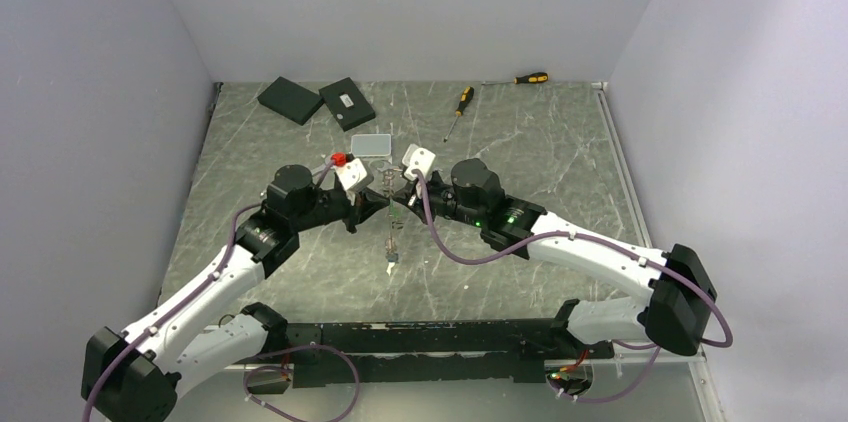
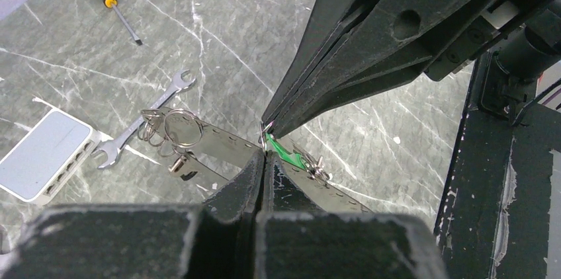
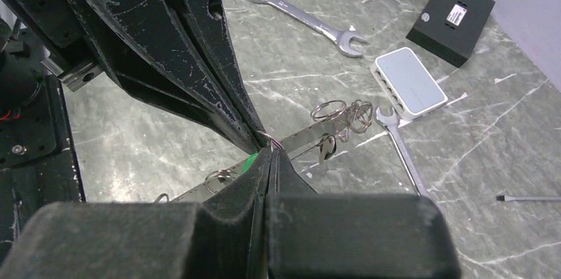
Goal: Put the keys on the keyring
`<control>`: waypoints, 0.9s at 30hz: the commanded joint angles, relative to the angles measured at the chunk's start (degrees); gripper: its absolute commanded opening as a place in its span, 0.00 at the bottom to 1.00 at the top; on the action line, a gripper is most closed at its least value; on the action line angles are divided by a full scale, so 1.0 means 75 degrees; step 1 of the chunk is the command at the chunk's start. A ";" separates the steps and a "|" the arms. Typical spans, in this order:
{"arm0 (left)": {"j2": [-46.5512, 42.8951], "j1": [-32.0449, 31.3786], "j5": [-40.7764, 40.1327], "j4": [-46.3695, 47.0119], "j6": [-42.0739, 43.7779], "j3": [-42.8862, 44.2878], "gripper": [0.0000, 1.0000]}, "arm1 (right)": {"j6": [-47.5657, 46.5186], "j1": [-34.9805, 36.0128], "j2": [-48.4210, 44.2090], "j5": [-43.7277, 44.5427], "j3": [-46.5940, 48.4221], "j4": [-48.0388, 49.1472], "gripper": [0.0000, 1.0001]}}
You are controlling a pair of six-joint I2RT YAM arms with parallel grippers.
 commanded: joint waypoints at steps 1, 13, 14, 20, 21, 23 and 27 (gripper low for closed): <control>-0.0269 -0.0103 0.0366 0.0154 0.0142 0.0233 0.00 | 0.0093 -0.0191 -0.0240 0.0319 0.0213 0.0275 0.00; -0.0144 -0.0126 0.0343 0.0081 0.0154 0.0285 0.00 | -0.0086 -0.0245 -0.0400 -0.0196 0.0612 -0.0292 0.00; -0.0138 -0.0136 0.0343 0.0084 0.0154 0.0286 0.00 | -0.0095 -0.0236 -0.0380 -0.0323 0.0666 -0.0355 0.00; -0.0162 -0.0131 0.0297 0.0074 0.0154 0.0274 0.00 | -0.0098 -0.0238 -0.0167 -0.0608 0.0801 -0.0416 0.00; -0.0157 -0.0137 0.0296 0.0073 0.0154 0.0274 0.00 | -0.0090 -0.0241 -0.0159 -0.0625 0.0813 -0.0405 0.00; -0.0155 -0.0138 0.0306 0.0078 0.0145 0.0284 0.00 | -0.0087 -0.0235 -0.0158 -0.0632 0.0823 -0.0360 0.00; -0.0155 -0.0137 0.0280 0.0073 0.0139 0.0288 0.00 | -0.0076 -0.0242 -0.0072 -0.0585 0.0881 -0.0439 0.00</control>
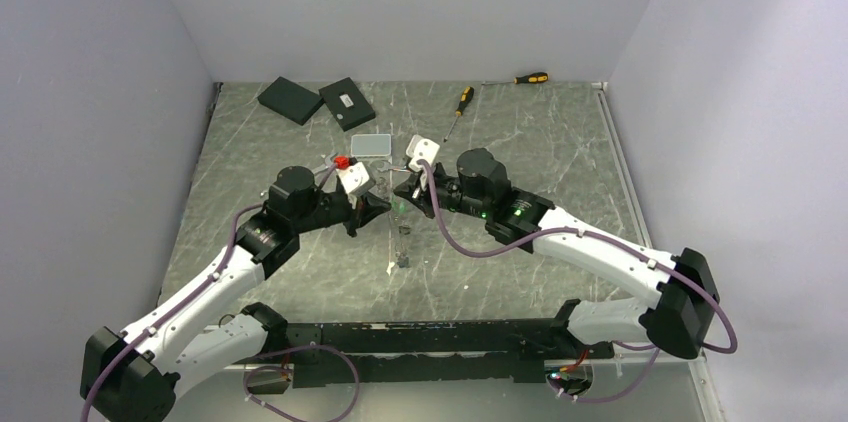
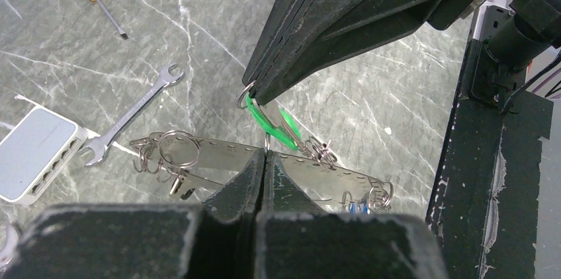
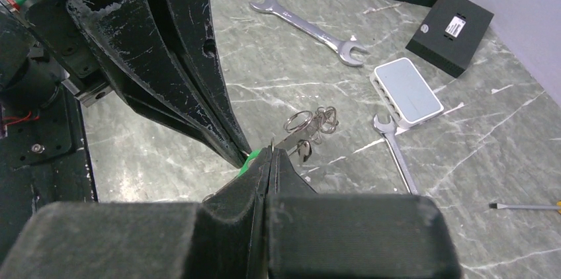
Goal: Put the keys on the keyring
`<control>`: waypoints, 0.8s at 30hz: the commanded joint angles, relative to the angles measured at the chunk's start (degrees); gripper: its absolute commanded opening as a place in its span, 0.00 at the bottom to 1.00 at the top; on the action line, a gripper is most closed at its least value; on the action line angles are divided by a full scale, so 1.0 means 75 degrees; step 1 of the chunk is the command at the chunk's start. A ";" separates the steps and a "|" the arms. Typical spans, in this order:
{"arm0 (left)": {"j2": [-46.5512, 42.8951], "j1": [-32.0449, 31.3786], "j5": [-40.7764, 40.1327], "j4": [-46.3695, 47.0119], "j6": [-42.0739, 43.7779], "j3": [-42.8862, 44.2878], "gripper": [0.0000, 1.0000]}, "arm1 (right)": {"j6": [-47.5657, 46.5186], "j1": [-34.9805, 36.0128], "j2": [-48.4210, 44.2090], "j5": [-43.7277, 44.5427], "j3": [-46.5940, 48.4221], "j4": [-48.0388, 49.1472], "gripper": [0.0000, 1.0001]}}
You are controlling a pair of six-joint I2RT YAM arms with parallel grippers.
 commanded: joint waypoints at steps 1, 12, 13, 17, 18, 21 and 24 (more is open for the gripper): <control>-0.0128 -0.0039 0.0151 0.0278 0.0043 0.0295 0.00 | -0.0055 -0.0023 0.0094 -0.0075 0.0412 0.0075 0.00; -0.0111 -0.0039 -0.0432 0.0124 -0.0110 0.0462 0.00 | 0.0078 -0.0023 -0.0326 -0.0364 -0.0053 -0.0144 0.00; -0.0097 -0.0039 -0.0430 0.0124 -0.0136 0.0486 0.00 | 0.0108 -0.0023 -0.0340 -0.0426 -0.0073 -0.0144 0.00; -0.0066 -0.0038 -0.0350 0.0124 -0.0268 0.0547 0.00 | 0.0244 -0.0012 -0.0279 -0.0525 -0.0056 -0.0144 0.00; -0.0049 -0.0039 -0.0357 0.0124 -0.0308 0.0570 0.00 | 0.0277 -0.0012 -0.0258 -0.0544 -0.0053 -0.0144 0.00; 0.0009 -0.0039 -0.0458 -0.0081 -0.0399 0.0656 0.00 | 0.0362 -0.0012 -0.0186 -0.0525 -0.0033 -0.0124 0.00; 0.0024 -0.0064 -0.0678 -0.0192 -0.0422 0.0732 0.00 | 0.0475 -0.0006 -0.0091 -0.0333 0.0011 -0.0070 0.00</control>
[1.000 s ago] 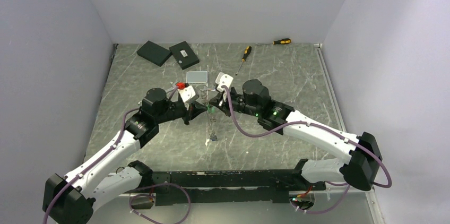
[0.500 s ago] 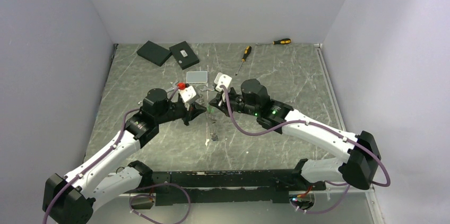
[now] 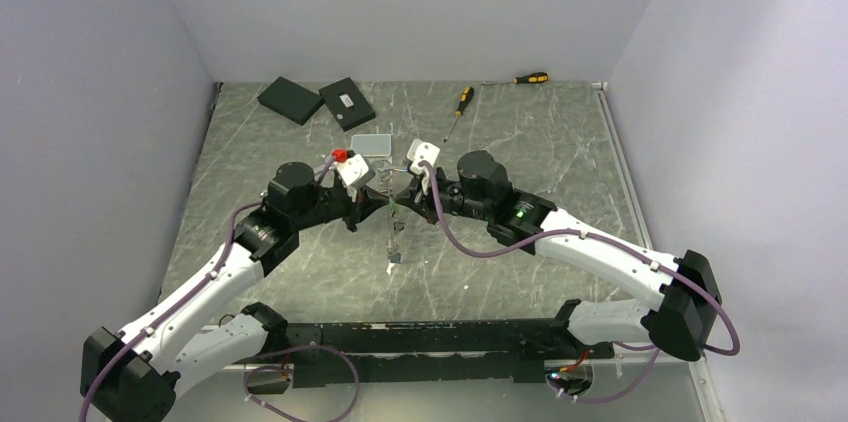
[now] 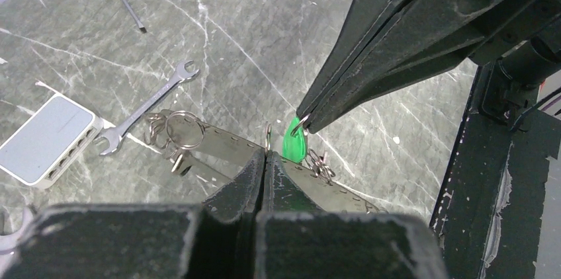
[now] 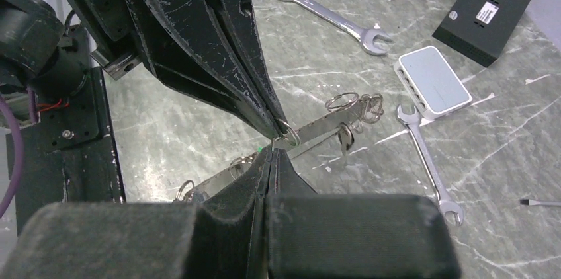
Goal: Put the keys on the keyring
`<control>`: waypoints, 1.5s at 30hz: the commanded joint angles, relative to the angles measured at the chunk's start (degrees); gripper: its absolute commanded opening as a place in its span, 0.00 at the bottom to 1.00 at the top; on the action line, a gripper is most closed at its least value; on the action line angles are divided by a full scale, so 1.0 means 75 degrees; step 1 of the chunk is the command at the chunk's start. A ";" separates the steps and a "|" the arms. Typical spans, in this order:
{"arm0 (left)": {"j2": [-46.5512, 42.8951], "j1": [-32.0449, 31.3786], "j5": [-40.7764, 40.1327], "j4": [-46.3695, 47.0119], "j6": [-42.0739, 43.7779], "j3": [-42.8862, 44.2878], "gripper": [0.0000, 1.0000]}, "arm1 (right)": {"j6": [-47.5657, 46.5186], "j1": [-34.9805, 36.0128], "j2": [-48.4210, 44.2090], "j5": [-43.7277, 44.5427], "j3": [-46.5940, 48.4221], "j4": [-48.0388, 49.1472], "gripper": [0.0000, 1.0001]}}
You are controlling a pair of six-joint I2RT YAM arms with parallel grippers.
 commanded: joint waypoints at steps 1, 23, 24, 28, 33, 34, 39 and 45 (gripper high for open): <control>-0.0039 -0.0080 -0.0256 0.0099 -0.0145 0.0423 0.00 | 0.0289 -0.0011 0.0047 0.0055 0.0101 0.0246 0.00; -0.0732 -0.0791 -0.1049 0.0180 0.1803 -0.0218 0.00 | 0.0239 -0.0012 0.0157 -0.0472 0.0020 0.0336 0.00; -0.0735 -0.0807 -0.1054 0.0166 0.1819 -0.0203 0.00 | 0.0289 -0.0012 0.0116 -0.0489 -0.0010 0.0391 0.00; -0.0735 -0.0828 -0.1136 0.0137 0.1869 -0.0196 0.00 | 0.0374 -0.0012 0.0058 -0.0536 -0.0046 0.0502 0.00; -0.0678 -0.0856 -0.1278 0.0063 0.1866 -0.0168 0.00 | 0.0357 -0.0011 0.0085 -0.0681 0.0051 0.0583 0.00; -0.0667 -0.0856 -0.1282 0.0051 0.1859 -0.0162 0.00 | 0.0333 -0.0012 0.0090 -0.0701 0.0085 0.0565 0.00; -0.0613 -0.0875 -0.1306 -0.0002 0.1836 -0.0108 0.00 | 0.0244 -0.0012 0.0059 -0.0567 0.0109 0.0575 0.00; -0.0578 -0.0886 -0.1338 -0.0012 0.1817 -0.0096 0.00 | 0.0153 -0.0012 0.0145 -0.0421 0.0166 0.0572 0.00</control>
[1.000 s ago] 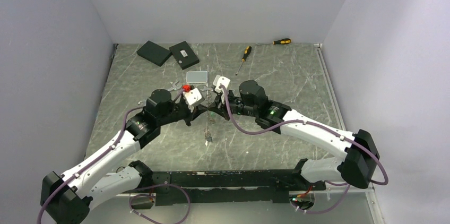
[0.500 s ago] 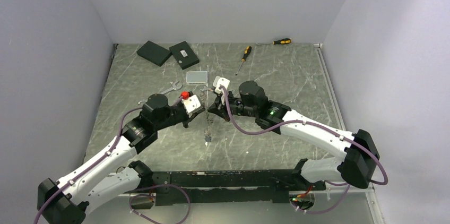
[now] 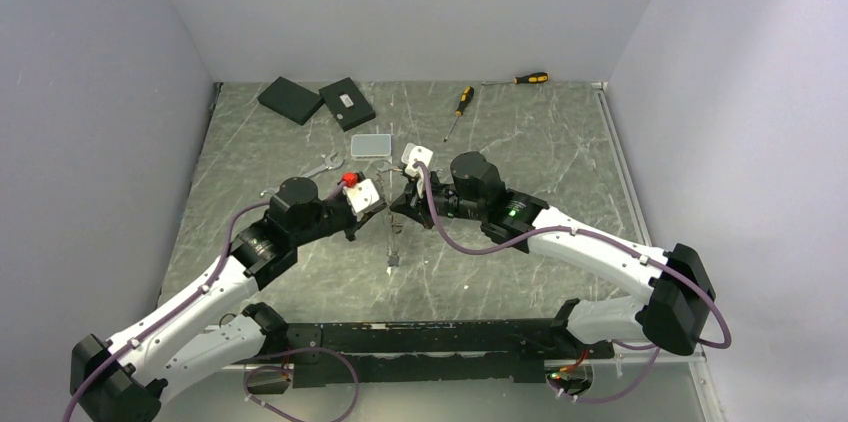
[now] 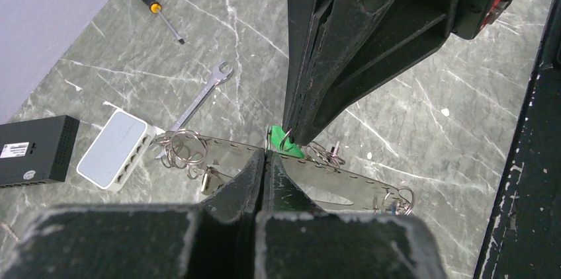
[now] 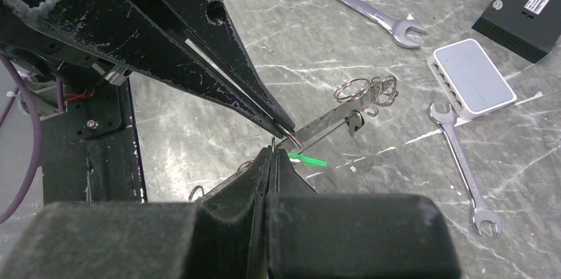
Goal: Put the keys on the keyring
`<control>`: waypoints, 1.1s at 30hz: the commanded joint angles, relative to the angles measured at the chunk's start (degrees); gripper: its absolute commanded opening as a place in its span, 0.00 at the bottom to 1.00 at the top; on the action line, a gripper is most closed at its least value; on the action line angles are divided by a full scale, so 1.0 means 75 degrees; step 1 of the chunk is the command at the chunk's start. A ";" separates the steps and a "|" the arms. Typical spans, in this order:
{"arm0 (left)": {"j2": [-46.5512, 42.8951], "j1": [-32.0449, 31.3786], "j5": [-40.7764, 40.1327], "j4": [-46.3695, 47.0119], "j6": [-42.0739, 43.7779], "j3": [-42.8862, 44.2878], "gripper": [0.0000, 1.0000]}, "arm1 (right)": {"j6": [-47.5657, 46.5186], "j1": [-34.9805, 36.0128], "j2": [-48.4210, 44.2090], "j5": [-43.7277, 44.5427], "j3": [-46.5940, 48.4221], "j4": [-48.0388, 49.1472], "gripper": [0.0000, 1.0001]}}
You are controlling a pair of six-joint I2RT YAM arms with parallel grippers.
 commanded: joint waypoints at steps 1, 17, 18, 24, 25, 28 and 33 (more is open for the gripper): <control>0.0034 -0.0030 -0.0085 0.0327 0.0145 0.0145 0.00 | -0.0140 -0.0012 -0.0165 0.0104 0.0244 0.0455 0.00; 0.0126 -0.0045 0.0007 0.0299 0.0098 0.0186 0.00 | -0.0146 -0.0012 -0.0085 0.0464 0.0239 0.0737 0.00; 0.0131 -0.0041 0.0024 0.0299 0.0081 0.0191 0.00 | -0.0119 -0.0012 -0.0082 0.0464 0.0211 0.0800 0.00; 0.0114 -0.0041 0.0055 0.0323 0.0048 0.0169 0.00 | -0.0052 -0.0012 0.0031 0.0455 0.0231 0.0838 0.00; 0.0099 -0.0049 0.0061 0.0327 0.0050 0.0169 0.00 | -0.0052 -0.0012 0.0033 0.0473 0.0222 0.0853 0.00; 0.0076 -0.0047 0.0041 0.0335 0.0028 0.0169 0.00 | -0.0074 -0.0012 0.0060 0.0535 0.0232 0.0826 0.00; 0.0061 -0.0042 0.0001 0.0339 -0.0007 0.0180 0.00 | -0.0055 -0.0012 0.0130 0.0566 0.0237 0.0702 0.00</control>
